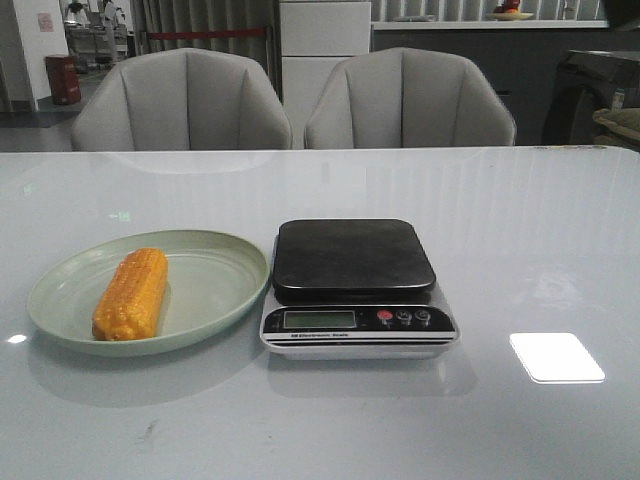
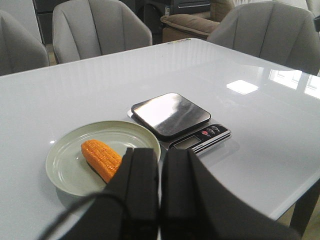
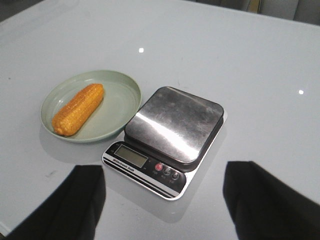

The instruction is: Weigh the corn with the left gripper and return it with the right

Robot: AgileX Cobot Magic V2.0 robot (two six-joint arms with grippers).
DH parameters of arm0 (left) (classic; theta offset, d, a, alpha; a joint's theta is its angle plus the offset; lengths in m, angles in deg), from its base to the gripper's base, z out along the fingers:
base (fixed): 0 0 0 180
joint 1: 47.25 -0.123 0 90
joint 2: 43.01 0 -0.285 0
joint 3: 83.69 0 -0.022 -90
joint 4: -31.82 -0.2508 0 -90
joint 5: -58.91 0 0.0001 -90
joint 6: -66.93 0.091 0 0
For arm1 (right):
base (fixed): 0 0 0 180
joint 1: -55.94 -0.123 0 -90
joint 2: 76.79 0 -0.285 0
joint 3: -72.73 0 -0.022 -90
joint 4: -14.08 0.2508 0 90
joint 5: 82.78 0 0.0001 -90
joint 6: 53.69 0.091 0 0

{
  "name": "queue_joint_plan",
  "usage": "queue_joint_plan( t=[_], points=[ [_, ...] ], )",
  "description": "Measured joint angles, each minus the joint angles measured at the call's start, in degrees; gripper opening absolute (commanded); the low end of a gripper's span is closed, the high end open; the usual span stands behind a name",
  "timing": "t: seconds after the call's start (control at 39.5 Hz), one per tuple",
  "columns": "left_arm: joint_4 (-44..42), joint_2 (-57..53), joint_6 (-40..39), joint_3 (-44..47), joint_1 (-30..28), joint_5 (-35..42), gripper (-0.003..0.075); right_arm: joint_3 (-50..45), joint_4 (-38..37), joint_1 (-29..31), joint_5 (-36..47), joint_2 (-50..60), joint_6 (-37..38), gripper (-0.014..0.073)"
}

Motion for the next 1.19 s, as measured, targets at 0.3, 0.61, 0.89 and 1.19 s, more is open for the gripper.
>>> queue_joint_plan(
  t=[0.3, 0.61, 0.89, 1.19],
  points=[
    [0.0, 0.0, 0.0, 0.0, 0.0, 0.0, 0.0114, -11.6, 1.1, 0.0, 1.9, 26.3, -0.1, 0.0591],
    [0.0, 0.0, 0.0, 0.0, 0.0, 0.0, 0.0114, -19.3, 1.1, 0.0, 8.5, 33.0, -0.1, 0.0591],
    [0.0, 0.0, 0.0, 0.0, 0.0, 0.0, 0.0114, -20.6, -3.1, 0.0, 9.0, 33.0, -0.7, 0.0100],
    [0.0, 0.0, 0.0, 0.0, 0.0, 0.0, 0.0114, -20.6, -4.3, 0.0, 9.0, 33.0, -0.7, 0.0162]
  ],
)
